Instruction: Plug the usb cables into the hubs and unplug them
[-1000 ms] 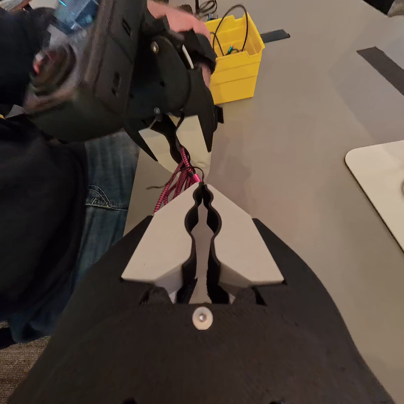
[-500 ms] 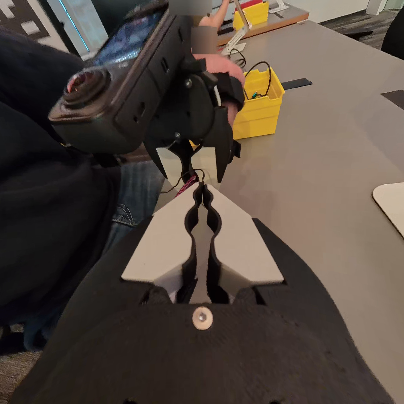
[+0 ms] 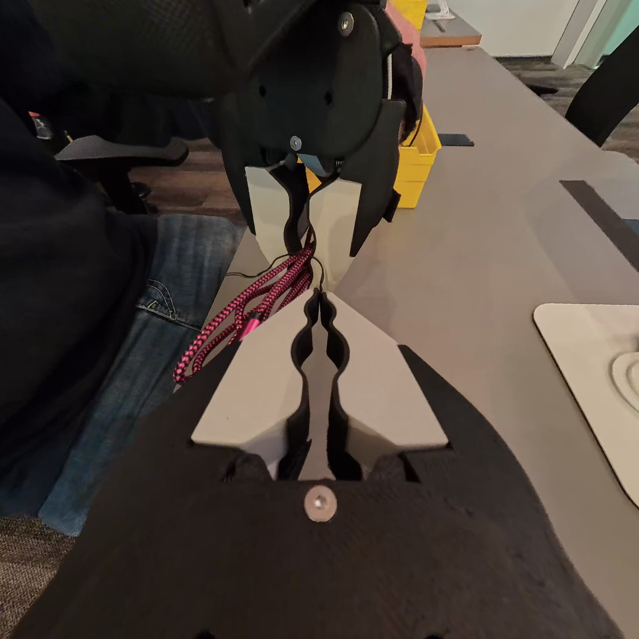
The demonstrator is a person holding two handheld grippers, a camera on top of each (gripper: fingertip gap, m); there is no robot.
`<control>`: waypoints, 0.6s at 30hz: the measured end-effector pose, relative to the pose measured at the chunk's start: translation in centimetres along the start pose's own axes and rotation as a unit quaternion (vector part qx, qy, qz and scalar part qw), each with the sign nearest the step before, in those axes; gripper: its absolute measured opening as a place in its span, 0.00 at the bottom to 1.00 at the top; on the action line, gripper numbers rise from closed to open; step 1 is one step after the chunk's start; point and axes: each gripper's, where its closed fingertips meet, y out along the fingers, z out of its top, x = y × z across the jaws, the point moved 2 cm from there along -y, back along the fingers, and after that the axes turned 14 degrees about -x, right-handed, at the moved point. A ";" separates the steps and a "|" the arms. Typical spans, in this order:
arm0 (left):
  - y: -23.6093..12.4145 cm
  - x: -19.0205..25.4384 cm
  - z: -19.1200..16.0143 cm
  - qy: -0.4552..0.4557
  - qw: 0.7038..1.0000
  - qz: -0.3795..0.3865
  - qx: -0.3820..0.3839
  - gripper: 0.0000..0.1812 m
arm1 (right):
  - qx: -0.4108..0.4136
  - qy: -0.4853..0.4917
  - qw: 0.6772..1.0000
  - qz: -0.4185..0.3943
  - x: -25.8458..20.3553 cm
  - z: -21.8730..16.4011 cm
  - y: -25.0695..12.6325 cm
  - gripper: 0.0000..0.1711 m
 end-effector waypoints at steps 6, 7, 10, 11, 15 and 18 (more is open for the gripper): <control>-0.8 -0.4 0.3 0.010 1.000 0.015 -0.013 0.04 | 0.036 0.008 0.999 -0.016 0.0 0.0 -1.1 0.00; -0.8 -0.5 0.3 0.012 1.000 0.018 -0.019 0.04 | 0.043 0.009 0.999 -0.022 0.0 0.0 -1.2 0.00; -1.2 -0.4 0.4 0.021 0.999 0.020 -0.014 0.04 | 0.063 0.001 0.997 -0.032 -0.1 0.0 -1.6 0.00; -1.4 -0.5 0.5 0.026 0.999 0.024 -0.012 0.04 | 0.067 0.000 0.997 -0.033 -0.2 -0.1 -1.6 0.00; -1.9 -0.3 0.8 0.046 0.998 0.034 -0.009 0.04 | 0.082 -0.015 0.996 -0.029 -0.6 0.2 -1.6 0.00; -2.3 -0.4 1.0 0.052 0.998 0.037 -0.008 0.04 | 0.094 -0.020 0.995 -0.028 -0.7 0.3 -1.6 0.00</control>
